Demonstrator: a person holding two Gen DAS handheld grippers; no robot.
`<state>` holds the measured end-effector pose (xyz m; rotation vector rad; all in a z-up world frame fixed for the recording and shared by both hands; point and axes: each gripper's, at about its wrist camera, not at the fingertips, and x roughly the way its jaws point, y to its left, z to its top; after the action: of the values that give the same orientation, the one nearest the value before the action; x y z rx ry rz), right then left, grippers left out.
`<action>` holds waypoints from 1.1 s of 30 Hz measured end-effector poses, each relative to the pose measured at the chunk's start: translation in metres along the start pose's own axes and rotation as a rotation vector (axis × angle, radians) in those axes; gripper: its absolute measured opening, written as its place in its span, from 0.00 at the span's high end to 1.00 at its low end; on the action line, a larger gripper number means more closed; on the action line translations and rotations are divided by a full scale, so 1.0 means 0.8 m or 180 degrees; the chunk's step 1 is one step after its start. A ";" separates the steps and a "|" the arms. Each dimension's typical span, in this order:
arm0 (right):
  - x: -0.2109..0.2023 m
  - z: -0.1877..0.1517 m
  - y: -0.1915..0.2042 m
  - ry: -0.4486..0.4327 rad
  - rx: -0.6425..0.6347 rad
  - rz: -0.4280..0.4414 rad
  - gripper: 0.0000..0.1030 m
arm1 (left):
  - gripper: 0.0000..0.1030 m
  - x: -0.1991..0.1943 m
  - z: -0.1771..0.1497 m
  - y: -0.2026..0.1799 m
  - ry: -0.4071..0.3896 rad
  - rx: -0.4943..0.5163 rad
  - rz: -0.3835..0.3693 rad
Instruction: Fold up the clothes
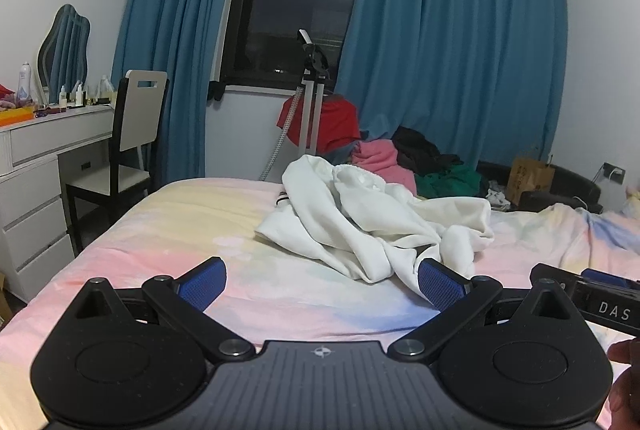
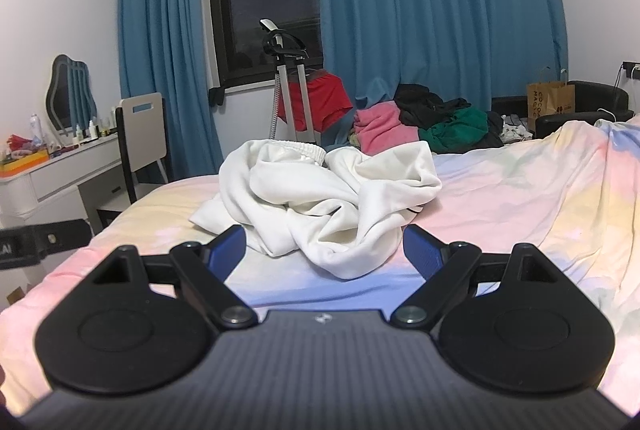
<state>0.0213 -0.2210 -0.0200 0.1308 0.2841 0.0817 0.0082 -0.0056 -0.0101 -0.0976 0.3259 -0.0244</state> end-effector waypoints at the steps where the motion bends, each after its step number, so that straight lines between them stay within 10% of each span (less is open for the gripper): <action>1: 0.000 0.000 0.000 0.0000 0.0003 0.0002 0.16 | 0.00 -0.001 0.000 0.000 -0.0007 0.0010 0.0018; 33: -0.003 0.003 0.000 -0.0005 0.0077 0.0064 0.16 | 0.00 -0.004 0.002 0.009 0.0073 0.0031 0.0100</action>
<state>0.0194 -0.2211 -0.0173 0.1576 0.2824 0.0980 0.0061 0.0021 -0.0083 -0.0827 0.3502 0.0039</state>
